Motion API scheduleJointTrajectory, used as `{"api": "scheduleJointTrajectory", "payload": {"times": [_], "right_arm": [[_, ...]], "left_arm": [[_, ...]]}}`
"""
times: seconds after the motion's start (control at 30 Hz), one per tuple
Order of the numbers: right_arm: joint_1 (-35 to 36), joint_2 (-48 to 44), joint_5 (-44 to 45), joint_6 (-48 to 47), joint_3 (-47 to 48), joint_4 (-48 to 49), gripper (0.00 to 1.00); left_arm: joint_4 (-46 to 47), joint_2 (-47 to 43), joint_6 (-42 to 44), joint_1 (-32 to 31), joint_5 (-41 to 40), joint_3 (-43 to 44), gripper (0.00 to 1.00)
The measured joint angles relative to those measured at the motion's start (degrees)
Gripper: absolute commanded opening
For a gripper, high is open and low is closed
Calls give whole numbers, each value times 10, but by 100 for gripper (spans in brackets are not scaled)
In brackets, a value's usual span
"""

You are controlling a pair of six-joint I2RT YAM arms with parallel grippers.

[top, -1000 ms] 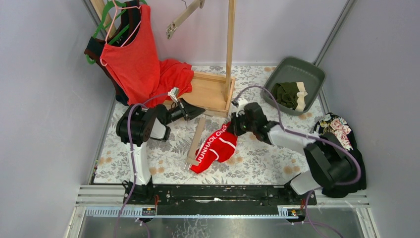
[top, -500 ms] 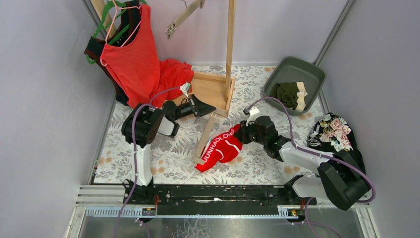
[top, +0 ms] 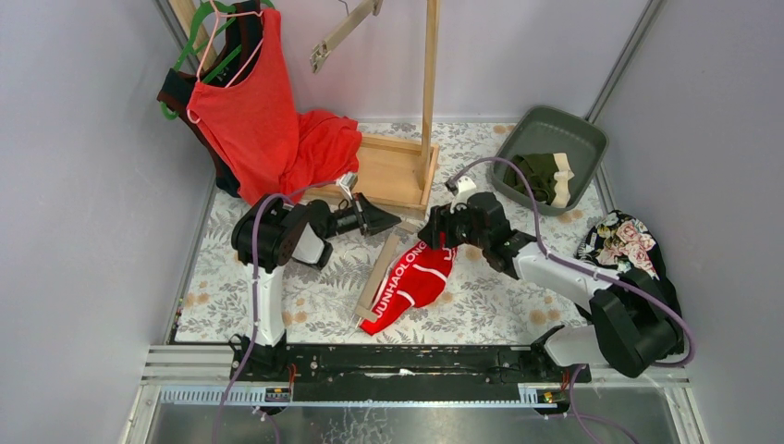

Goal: Clip the underwear to the hanger
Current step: Clamp the underwear onto the hanger.

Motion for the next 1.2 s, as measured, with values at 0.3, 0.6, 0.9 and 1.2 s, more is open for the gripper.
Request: {"api": "scheduleJointTrajectory", "payload": {"times": [0.3,0.6,0.9,1.2], "right_arm": [[0,38,-18,2,28,-17,68],[0,81,-35,-3,50,-52,65],[0,146,-64,-14,83,-59,8],[0,127,-66,-28,78,-59,0]], "left_arm": [[0,-2,6,0,2,-26,0],[0,-7,5,2,1,-31,0],[0,-7,5,5,-1,-31,0],[0,-3,-8,12,-7,-13,0]]}}
